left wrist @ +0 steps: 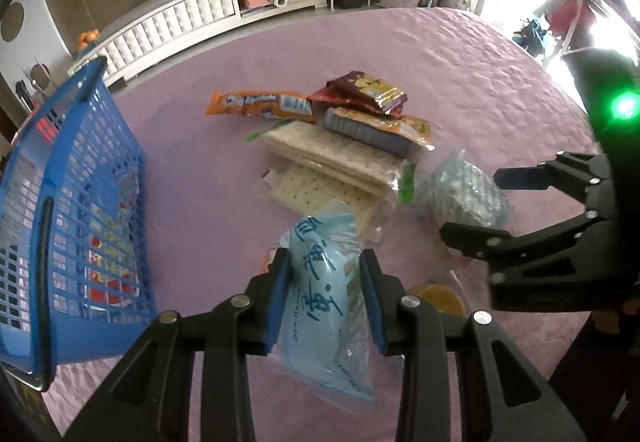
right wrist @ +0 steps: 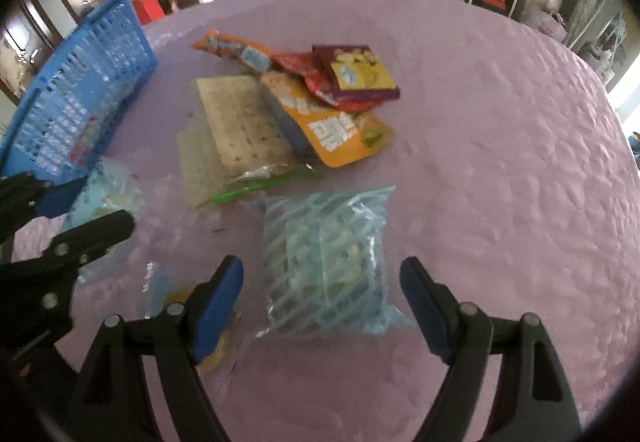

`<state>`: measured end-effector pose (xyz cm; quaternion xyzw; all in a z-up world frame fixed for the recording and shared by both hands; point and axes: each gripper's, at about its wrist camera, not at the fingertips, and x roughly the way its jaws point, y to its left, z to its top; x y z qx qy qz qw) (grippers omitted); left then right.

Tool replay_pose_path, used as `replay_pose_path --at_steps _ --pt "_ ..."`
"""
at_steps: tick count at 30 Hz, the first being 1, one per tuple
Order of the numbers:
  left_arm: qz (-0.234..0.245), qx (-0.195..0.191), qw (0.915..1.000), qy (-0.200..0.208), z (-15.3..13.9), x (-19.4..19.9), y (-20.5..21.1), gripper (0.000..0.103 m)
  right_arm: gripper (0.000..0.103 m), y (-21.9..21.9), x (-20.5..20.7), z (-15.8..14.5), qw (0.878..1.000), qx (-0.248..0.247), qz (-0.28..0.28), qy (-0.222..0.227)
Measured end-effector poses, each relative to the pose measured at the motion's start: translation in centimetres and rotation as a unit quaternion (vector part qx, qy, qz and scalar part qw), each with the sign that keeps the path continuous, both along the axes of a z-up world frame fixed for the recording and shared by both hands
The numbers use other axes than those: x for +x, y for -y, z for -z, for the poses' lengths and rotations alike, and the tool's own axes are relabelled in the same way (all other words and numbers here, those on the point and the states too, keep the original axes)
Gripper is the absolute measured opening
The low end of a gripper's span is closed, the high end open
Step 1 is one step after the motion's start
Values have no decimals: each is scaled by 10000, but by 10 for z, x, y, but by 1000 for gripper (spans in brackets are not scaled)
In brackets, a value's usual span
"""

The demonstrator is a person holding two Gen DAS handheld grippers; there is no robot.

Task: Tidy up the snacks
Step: 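Lift the light-blue bag with the left tool while the right tool grasps the patterned bag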

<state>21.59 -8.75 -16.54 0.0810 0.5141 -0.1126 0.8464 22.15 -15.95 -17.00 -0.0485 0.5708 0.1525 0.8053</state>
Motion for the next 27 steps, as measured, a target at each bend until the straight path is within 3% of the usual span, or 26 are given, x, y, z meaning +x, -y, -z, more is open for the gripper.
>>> replay_pose_path --at_steps 1,3,9,14,22,27 --pt "-5 10 10000 -30 2 1 -1 32 83 -1 1 5 10000 19 67 -68" --pt "56 15 10000 -10 2 1 -2 32 70 0 1 9 9997 30 230 -47" --pt "146 -14 9999 -37 2 6 -4 32 64 16 -9 8 9943 456 930 262" --pt "205 84 9997 -48 -6 3 -6 32 63 39 -32 -16 9767 1074 1703 742" --pt "233 -133 9990 364 -54 -16 -13 32 62 38 -58 -67 9720 1087 1651 1269" --pt "418 -161 9968 658 -90 -31 -22 32 62 11 -66 -105 9682 1256 1395 1655"
